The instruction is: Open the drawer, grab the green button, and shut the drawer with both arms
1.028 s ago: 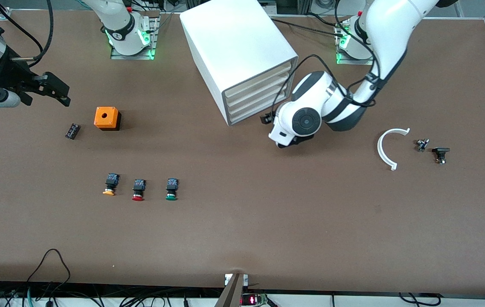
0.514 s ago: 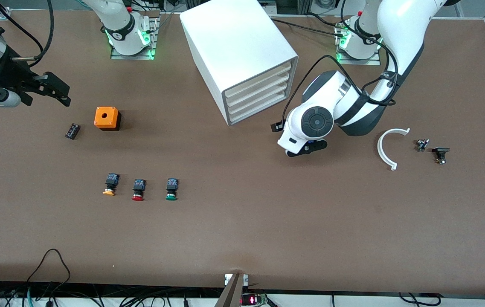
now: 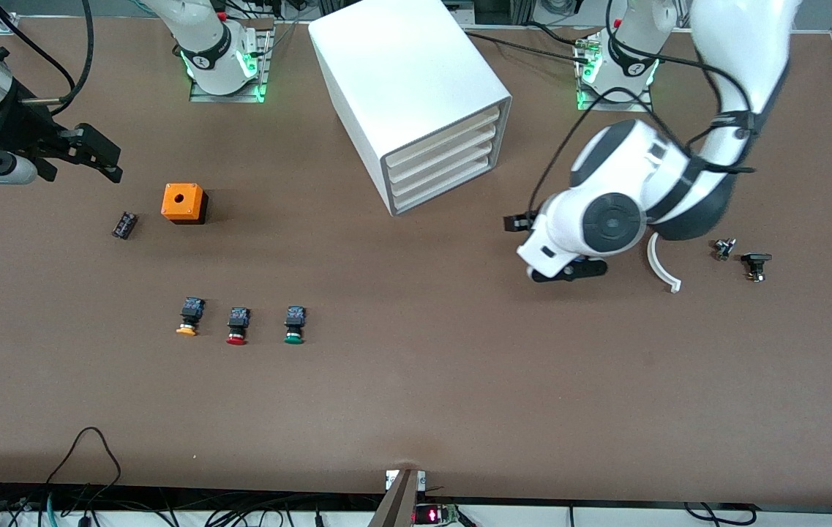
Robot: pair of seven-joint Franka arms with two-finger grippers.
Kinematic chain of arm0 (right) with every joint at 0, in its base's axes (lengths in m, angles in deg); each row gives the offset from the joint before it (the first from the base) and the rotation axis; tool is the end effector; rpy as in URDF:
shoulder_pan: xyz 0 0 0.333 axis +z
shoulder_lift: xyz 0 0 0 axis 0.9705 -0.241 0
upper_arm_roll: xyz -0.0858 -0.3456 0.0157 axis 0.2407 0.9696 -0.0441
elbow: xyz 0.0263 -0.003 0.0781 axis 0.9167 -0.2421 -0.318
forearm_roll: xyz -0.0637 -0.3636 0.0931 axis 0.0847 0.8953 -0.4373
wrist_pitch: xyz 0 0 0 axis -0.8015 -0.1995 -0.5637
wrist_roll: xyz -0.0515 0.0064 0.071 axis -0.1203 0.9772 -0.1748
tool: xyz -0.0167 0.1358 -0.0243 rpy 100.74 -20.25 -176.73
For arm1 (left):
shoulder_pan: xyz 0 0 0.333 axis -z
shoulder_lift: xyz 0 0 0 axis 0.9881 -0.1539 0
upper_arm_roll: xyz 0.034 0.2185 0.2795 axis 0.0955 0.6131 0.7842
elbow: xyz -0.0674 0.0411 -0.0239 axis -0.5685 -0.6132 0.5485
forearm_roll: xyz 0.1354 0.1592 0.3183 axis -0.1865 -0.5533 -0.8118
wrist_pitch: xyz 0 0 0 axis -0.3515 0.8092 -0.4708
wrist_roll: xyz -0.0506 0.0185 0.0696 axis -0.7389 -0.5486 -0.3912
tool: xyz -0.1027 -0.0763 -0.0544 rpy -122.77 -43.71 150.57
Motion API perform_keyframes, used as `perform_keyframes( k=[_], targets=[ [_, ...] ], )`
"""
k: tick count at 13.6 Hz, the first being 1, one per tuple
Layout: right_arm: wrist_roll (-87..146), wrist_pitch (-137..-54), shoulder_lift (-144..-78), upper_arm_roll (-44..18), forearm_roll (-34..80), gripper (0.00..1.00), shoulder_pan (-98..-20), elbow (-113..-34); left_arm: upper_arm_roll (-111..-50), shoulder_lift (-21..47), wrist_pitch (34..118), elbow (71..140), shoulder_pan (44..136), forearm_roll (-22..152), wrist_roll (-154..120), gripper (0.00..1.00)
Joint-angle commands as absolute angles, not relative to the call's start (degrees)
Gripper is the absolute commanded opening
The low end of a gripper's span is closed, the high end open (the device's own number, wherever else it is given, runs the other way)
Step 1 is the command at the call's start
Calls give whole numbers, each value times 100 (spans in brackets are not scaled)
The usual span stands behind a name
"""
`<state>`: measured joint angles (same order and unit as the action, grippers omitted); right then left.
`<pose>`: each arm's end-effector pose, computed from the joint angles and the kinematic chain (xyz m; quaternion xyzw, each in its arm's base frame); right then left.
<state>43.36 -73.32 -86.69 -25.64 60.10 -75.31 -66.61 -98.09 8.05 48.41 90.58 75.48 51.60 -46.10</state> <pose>0.5390 0.0731 0.6338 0.9997 -0.0089 0.0219 0.0027 0.5879 -0.2528 0.4063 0.9778 0.0450 -0.2045 0.0024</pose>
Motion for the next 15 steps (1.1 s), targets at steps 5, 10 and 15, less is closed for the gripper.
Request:
perform_keyframes(
  k=[5, 10, 15],
  targets=[
    [4381, -7236, -8729, -2568, 6023, 100, -7509, -6511, -7940, 2400, 4744, 9336, 7999, 5130, -1763, 100],
    [4390, -7236, -8729, -2568, 6032, 100, -7509, -6511, -6953, 3323, 5585, 9889, 8062, 5289, -295, 100],
    [4390, -7236, -8747, -2568, 6032, 100, -7509, -6511, -6530, 3913, 6386, 10749, 8088, 5526, -186, 100]
  ],
)
